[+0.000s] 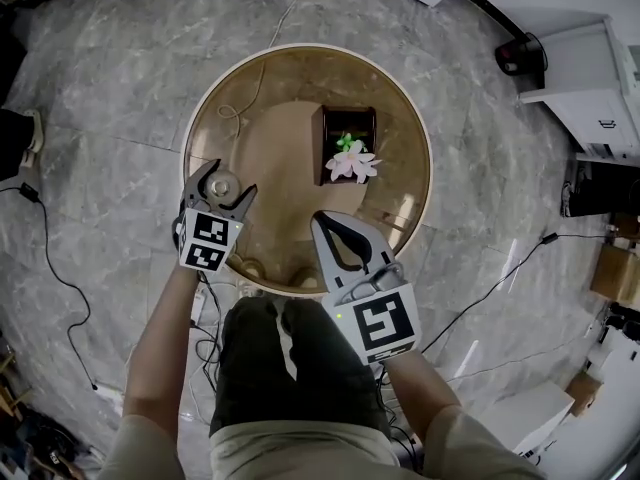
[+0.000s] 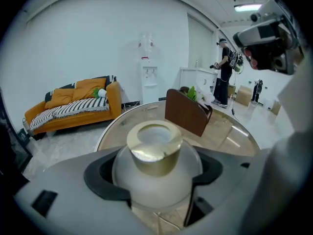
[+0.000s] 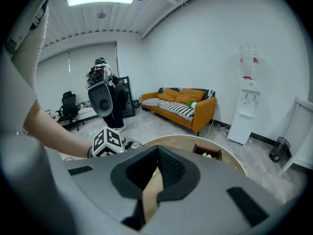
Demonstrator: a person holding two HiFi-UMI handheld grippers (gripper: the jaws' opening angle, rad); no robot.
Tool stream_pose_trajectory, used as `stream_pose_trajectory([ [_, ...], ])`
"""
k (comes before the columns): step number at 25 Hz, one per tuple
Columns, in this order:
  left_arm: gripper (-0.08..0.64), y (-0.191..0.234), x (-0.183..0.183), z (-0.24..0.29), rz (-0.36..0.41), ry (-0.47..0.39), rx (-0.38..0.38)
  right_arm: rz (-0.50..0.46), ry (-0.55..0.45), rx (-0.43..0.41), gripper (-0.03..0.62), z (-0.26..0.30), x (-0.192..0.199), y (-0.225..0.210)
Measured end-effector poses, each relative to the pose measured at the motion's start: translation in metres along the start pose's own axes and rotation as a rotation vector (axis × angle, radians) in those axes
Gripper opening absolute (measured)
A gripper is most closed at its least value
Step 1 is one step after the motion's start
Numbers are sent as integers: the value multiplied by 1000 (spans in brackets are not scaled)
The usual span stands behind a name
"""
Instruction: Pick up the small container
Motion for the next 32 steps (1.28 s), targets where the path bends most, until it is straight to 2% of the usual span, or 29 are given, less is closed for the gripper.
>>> stream_pose_trajectory([
  [3, 341, -12, -25, -31, -20, 0, 32, 17, -19, 14, -3, -21, -26, -7],
  [6, 341, -24, -59, -68, -14, 0, 50, -8, -46, 29, -3, -47, -55, -18],
  [12, 341, -51, -137, -158, 26, -59, 42, -10, -89, 85, -3, -115, -121, -34],
  [18, 341, -68, -205, -244, 19, -129, 9, 8, -185, 130, -3, -190, -188, -37],
  [25, 341, -92, -245, -341, -30, -202, -15, -41, -274, 169, -3, -276, -252, -13],
  [32, 341, -135, -263, -422, -33, -252, 29, -66, -309, 200, -3, -349, -283, 10],
])
Point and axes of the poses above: the fingertips, and each gripper's own axes: z forward along the fingers, y to its left, x out of its underside, the point moved 5 cm from there along -z, backward along the fingers, and after that the axes turned 13 degrees about -z, right-handed, at the moved point
